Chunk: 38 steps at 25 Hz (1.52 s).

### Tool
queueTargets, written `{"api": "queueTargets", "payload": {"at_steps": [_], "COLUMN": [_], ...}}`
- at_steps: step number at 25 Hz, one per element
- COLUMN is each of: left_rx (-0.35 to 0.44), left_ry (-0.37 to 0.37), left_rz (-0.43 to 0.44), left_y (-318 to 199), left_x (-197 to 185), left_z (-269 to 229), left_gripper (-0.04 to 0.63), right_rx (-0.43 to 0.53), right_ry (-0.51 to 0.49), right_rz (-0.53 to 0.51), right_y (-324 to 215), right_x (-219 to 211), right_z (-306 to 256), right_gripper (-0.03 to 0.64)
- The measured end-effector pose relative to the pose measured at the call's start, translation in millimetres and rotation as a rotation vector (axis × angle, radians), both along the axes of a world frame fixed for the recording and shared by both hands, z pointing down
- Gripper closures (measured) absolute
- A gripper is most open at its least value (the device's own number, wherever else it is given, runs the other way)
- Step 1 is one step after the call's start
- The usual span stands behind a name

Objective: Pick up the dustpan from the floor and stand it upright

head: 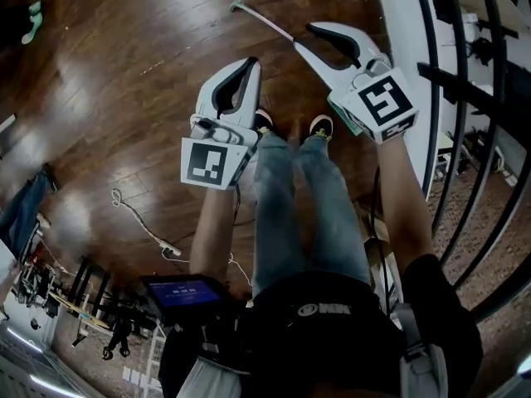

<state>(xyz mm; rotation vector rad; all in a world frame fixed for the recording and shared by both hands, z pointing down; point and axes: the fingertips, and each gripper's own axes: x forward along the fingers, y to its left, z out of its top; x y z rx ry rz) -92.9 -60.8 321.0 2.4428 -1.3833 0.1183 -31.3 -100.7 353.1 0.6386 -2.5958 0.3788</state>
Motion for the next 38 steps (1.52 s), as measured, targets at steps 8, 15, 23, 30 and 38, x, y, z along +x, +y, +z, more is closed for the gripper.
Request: {"api": "queueTargets", "payload": {"at_steps": [8, 15, 23, 30, 38], "left_rx": [-0.055, -0.064, -0.086, -0.056, -0.031], "left_ry": [0.031, 0.01, -0.009, -0.007, -0.027], "left_rz": [-0.047, -0.065, -0.048, -0.04, -0.033], "left_y": [7, 13, 20, 20, 13], "left_x": [-8, -28, -39, -41, -39], "left_z": [159, 270, 338, 344, 339], "left_gripper": [0.581, 0.581, 0.581, 0.581, 0.581], "right_rx": [-0.102, -0.146, -0.167, -0.159, -0.18], "right_ry": [0.139, 0.288, 0.33, 0.369, 0.413], "right_rz": [-0.123, -0.175, -0.151, -0.081, -0.082], "right_y": [-15, -18, -39, -62, -76], "right_x": [-32, -51, -75, -75, -80], "right_z": [220, 413, 521, 556, 576], "right_gripper": [0.475, 0.468, 0.454, 0.465, 0.476]}}
